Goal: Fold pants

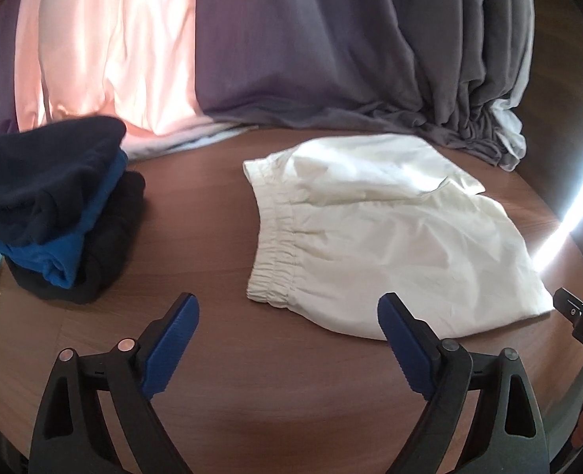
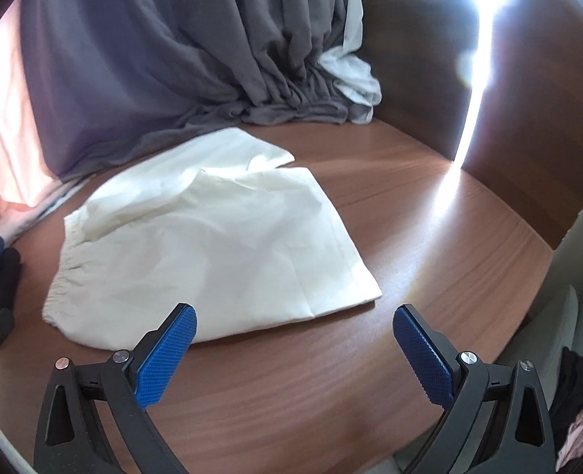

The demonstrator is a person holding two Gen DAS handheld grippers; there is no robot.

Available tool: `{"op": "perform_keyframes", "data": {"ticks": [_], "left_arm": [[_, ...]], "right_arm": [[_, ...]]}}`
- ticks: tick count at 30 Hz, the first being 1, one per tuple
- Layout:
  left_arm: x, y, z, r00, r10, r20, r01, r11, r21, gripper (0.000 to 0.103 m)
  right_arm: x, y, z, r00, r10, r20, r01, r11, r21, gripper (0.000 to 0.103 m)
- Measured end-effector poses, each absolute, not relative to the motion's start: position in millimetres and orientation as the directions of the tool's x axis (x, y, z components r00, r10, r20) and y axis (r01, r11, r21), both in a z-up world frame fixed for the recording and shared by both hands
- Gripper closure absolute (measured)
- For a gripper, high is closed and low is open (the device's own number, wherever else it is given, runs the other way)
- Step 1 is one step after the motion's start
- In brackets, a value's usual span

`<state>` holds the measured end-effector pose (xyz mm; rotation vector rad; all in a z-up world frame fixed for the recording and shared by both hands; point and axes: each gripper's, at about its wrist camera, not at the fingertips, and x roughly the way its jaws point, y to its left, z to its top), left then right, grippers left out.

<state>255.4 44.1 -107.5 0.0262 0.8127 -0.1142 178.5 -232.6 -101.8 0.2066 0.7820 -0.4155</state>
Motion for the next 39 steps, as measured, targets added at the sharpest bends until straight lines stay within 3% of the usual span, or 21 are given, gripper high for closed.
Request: {"op": "perform_keyframes", "data": {"ticks": [7,15,32,39], "left_arm": [[274.6,31.4,-134.8,0.619,-0.09,-0.78,0.091,0.995,-0.042,0.019],[290.7,20.2,-158.4,0.553,-0.097,-0.828,0.081,0.995,-0.062,0.021],[305.7,15.7,-176.3,0.519,-0.091,-0.85,0.05,0.996,-0.076,0.029],[305.8,10.7,-174.3,0.528,-0.089,-0.845,0.047,0.996,-0.075,0.051]], "right_arm": [[199.4,-248.2,-124.7,0.594,-0.261,-0.761,0.424,0.905,0.02,0.006],[210.5,-262.6,-143.5,0.556,-0.24,-0.795,0.454,0.889,0.049,0.016],[219.5,-284.4,-161.1,0.516,-0.233,-0.824,0.543,0.833,0.104,0.032],[219.7,-291.6,-165.3,0.503,-0.237,-0.831,0.551,0.829,0.097,0.044]]}}
